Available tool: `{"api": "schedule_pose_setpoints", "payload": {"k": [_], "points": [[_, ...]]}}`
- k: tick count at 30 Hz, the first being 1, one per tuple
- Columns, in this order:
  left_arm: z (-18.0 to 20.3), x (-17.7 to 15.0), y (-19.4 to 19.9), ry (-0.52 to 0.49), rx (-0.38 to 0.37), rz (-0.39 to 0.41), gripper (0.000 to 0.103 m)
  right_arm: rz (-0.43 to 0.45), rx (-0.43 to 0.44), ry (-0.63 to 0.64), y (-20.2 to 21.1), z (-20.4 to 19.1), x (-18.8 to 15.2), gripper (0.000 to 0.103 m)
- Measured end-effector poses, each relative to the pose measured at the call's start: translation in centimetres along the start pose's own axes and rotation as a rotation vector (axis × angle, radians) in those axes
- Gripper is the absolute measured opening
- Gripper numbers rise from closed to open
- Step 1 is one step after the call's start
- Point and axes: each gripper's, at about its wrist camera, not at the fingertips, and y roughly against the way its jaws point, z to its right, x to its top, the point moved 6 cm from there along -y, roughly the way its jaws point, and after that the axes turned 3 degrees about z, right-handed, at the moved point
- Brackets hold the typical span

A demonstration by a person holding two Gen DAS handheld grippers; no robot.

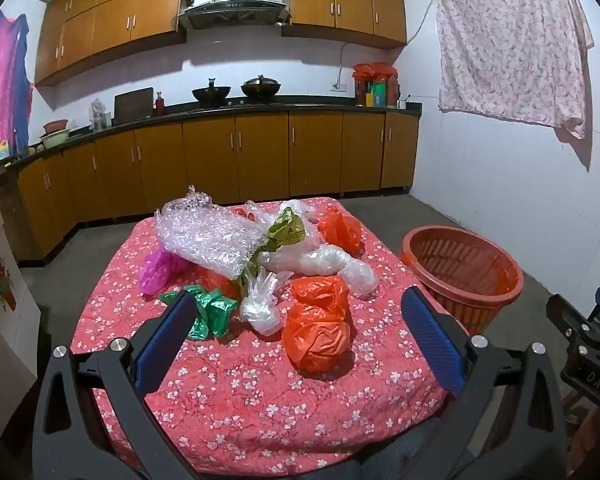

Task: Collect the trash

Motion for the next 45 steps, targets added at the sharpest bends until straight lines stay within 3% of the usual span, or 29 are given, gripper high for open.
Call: {"api": "schedule_pose_setpoints", "payload": {"k": [45], "points": [[0.00,-0.04,-0.03,0.005,-0.003,-0.008,0.101,0.004,0.000,0.002,0.10,-0.03,0.06,0.099]]}}
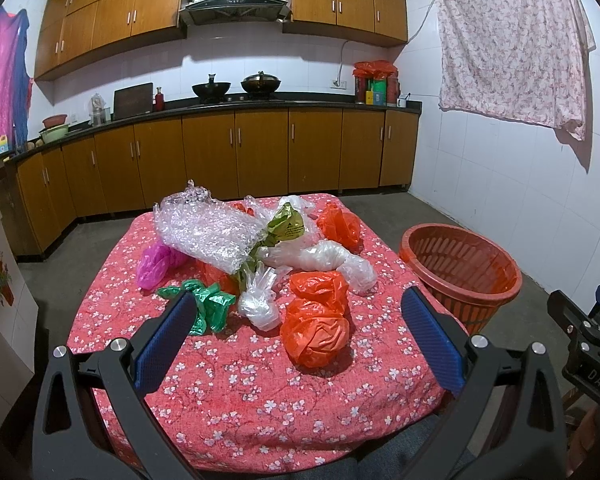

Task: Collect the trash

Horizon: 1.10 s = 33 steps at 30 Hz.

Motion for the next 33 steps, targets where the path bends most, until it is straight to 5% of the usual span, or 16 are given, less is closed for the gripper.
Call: {"api": "schedule_pose_setpoints", "payload": {"k": [33], "points": [[0.00,-0.01,0.00,0.002,-0.001,-0.002,0.101,0.002,0.000,0.001,0.00,-0.19,0.14,0.099]]}}
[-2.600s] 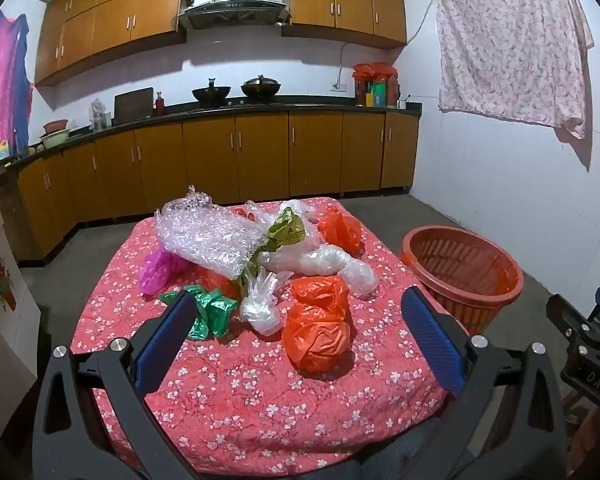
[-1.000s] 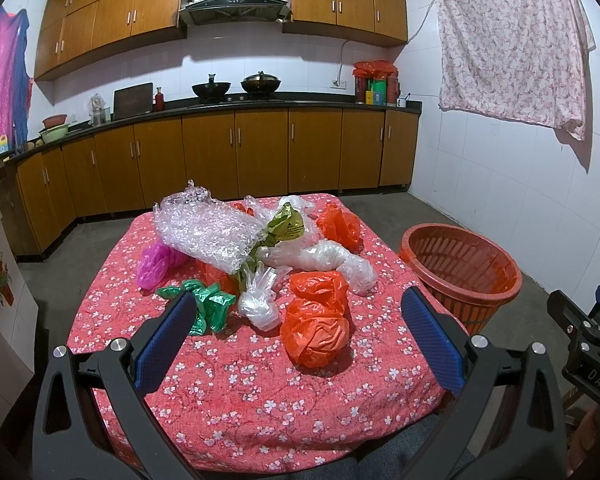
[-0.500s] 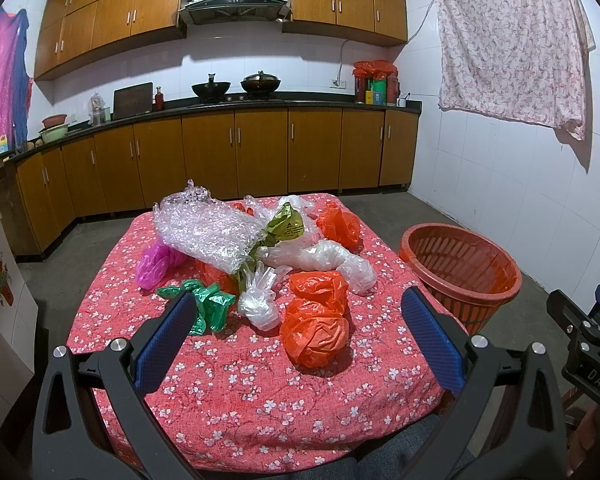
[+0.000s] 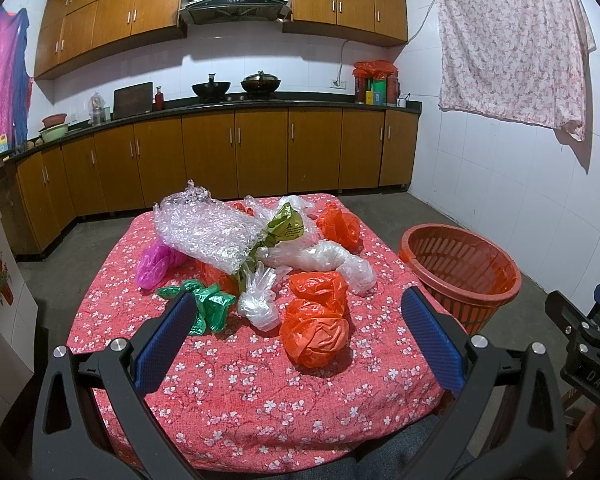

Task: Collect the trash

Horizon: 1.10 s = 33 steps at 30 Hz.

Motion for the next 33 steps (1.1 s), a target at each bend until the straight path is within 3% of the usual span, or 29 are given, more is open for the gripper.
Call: {"api": "schedule_pose_setpoints", "payload": {"k": [20,28,33], "points": [[-0.1,-0.1,0.0,0.002,0.008,-0.003,0.101,-0.009,0.010,-0.003,-0.3,-0.5,-0.2,0.099],[-2.8,-0.9,-1.2,0.027,0.080,-0.026,0.101,-0.028,0.063,-0.018,-1.9,-1.6,-0.4,0.099],[-6.1,-1.8,-1.6,0.069,0.141,-0.047,0.101,-0.077,0.149,-0.022,-4.2,-4.0,-0.4,0.099]]}}
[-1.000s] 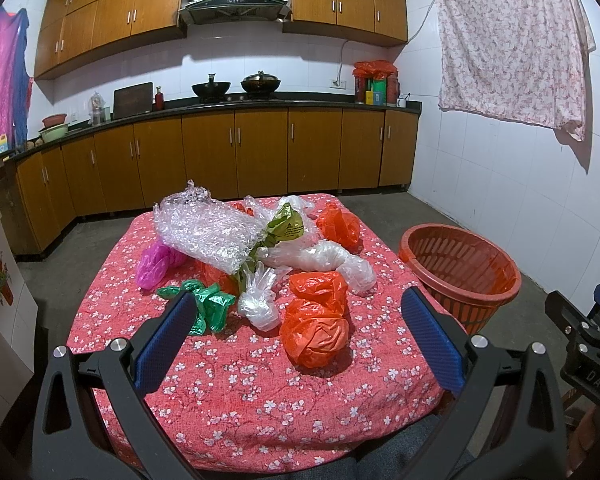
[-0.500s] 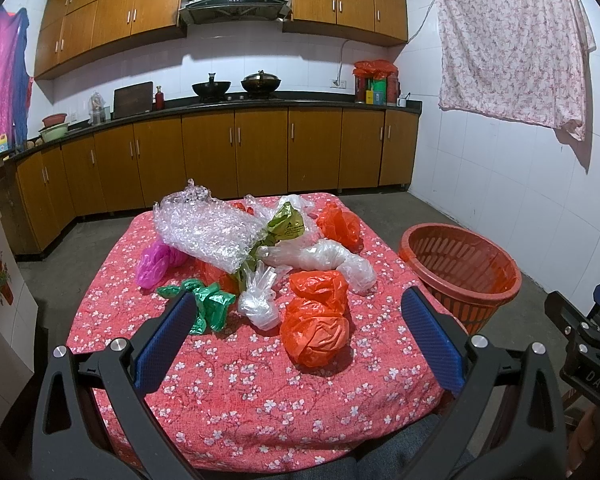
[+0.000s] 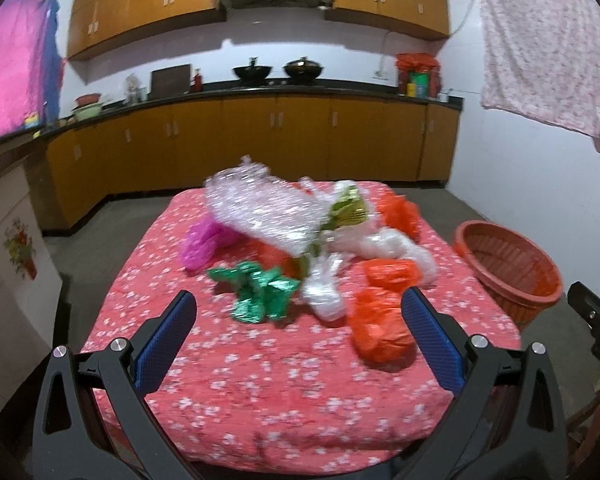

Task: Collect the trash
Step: 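Grasp the orange bag with the right tool while the left tool grasps the green bag, then carry both bags over the orange basket and open both tools to drop them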

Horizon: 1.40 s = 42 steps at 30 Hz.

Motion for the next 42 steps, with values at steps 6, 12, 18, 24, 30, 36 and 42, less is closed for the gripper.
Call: {"api": "schedule_pose_setpoints", "payload": {"k": [6,12,18,24,30,36,42], "points": [[-3.3,-0.1,-0.7,0.017,0.070,0.004,0.101,-0.043,0.134,0.059,-3.6,-6.0,0.1,0.099],[-7.1,-0.1,-2.0,0.050,0.134,0.007,0.101,-0.098,0.215,0.101,-7.2,-11.8,-0.5,0.093],[-9.7,-0.7,-3.9,0.084,0.149,-0.019,0.101,-0.182,0.198,0.158,-11.2,-14.8,-2.9,0.085],[-9.8,-1.1,-6.2,0.102,0.091,-0.050,0.101,-0.233,0.215,0.191,-13.2,-15.7,-4.5,0.069],[-7.8,-1.0,-8.9,0.112,-0.001,-0.106,0.100,-0.209,0.261,0.248,-12.4,-16.4,-4.6,0.036],[-6.2,-1.1,-11.4,0.118,-0.032,-0.173,0.083,-0.181,0.233,0.215,-11.9,-14.9,-3.6,0.026],[-5.6,-1.9,-13.2,0.121,-0.062,-0.248,0.057,-0.165,0.200,0.171,-11.9,-13.0,-2.6,0.026]]}}
